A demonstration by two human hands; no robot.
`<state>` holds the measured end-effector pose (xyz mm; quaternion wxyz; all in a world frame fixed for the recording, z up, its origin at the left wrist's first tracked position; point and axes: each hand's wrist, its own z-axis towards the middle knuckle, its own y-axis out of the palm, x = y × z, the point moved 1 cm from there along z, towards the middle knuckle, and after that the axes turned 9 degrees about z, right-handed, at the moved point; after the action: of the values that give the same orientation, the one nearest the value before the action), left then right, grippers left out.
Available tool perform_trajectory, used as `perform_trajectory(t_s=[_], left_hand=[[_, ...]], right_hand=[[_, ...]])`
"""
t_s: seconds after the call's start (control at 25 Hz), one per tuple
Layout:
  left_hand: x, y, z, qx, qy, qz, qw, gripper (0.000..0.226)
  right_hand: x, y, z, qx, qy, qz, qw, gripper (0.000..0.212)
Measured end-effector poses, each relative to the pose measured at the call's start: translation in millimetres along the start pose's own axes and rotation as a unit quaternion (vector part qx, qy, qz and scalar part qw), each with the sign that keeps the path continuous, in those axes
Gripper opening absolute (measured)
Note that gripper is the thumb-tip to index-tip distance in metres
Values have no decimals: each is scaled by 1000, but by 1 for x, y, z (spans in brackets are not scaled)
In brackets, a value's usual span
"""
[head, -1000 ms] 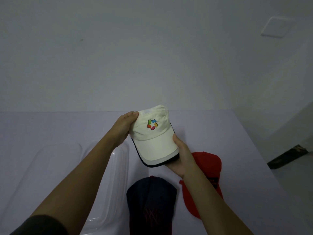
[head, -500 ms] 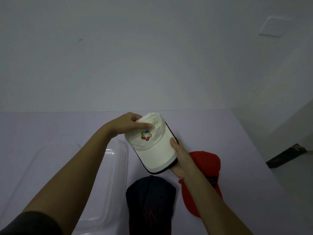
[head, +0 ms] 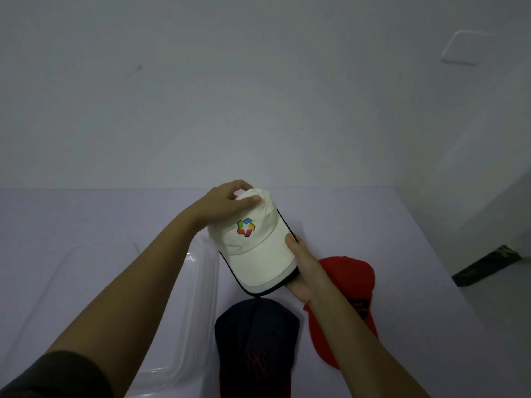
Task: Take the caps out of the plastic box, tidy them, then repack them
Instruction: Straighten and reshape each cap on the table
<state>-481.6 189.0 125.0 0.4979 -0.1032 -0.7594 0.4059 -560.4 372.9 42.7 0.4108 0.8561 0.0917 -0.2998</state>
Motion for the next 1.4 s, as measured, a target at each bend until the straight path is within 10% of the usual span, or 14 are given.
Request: perform_trajectory(t_s=[0.4,0.64,0.8,1.4], left_hand=[[10,13,14,92,-39,226,969,28],[10,1,6,150,-52,1,987,47],[-13,2,-6,58,-20,-135,989,39],[-45,23,-5,112,9,-285,952,22]], right_hand=[[13,7,-4,7,27,5,1000,39],[11,-6,-1,3,30,66,997,48],[4,-10,-1,4,19,131,991,40],[5,7,0,14,11,178,984,33]])
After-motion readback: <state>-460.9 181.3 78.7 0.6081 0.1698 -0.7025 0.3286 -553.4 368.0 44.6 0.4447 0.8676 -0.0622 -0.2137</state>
